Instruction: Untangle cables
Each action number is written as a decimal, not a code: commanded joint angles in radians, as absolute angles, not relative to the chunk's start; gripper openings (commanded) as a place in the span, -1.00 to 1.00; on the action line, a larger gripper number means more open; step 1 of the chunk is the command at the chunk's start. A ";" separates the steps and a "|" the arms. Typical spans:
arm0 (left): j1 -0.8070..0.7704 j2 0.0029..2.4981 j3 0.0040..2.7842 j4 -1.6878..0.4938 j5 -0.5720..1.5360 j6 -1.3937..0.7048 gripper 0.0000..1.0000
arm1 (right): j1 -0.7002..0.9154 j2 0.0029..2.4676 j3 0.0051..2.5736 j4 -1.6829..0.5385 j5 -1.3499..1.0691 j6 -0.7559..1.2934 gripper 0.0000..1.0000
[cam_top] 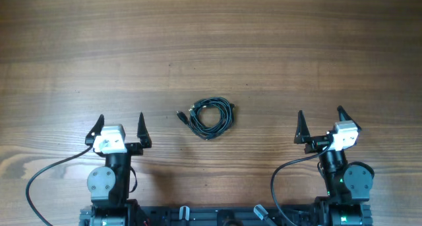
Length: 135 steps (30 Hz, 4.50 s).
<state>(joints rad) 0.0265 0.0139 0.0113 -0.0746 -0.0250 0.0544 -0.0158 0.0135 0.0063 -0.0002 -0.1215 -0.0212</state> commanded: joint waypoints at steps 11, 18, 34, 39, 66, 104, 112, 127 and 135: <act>0.030 0.006 0.006 -0.073 -0.017 0.044 1.00 | -0.010 0.005 0.006 0.003 -0.104 -0.024 0.99; 0.030 0.006 0.006 -0.073 -0.017 0.045 1.00 | -0.010 0.005 0.006 0.003 -0.104 -0.024 0.99; 0.030 0.006 0.006 -0.073 -0.017 0.045 1.00 | -0.010 0.005 0.006 0.003 -0.104 -0.024 1.00; 0.030 0.006 0.006 -0.073 -0.017 0.044 1.00 | -0.010 0.005 0.006 0.002 -0.104 -0.024 0.99; 0.030 0.007 0.009 0.177 0.254 -0.329 1.00 | -0.010 0.005 0.006 0.003 -0.104 -0.025 0.99; 0.030 0.986 1.211 -0.967 0.530 -0.242 1.00 | -0.010 0.005 0.006 0.003 -0.104 -0.024 0.99; 0.030 1.184 1.491 -1.269 0.396 -0.217 1.00 | -0.010 0.005 0.006 0.003 -0.104 -0.024 1.00; 0.030 1.229 1.492 -1.383 0.410 -0.270 1.00 | -0.010 0.005 0.006 0.002 -0.104 -0.024 0.99; 0.030 1.303 1.492 -1.373 0.410 -0.270 1.00 | -0.010 0.005 0.006 0.002 -0.104 -0.024 1.00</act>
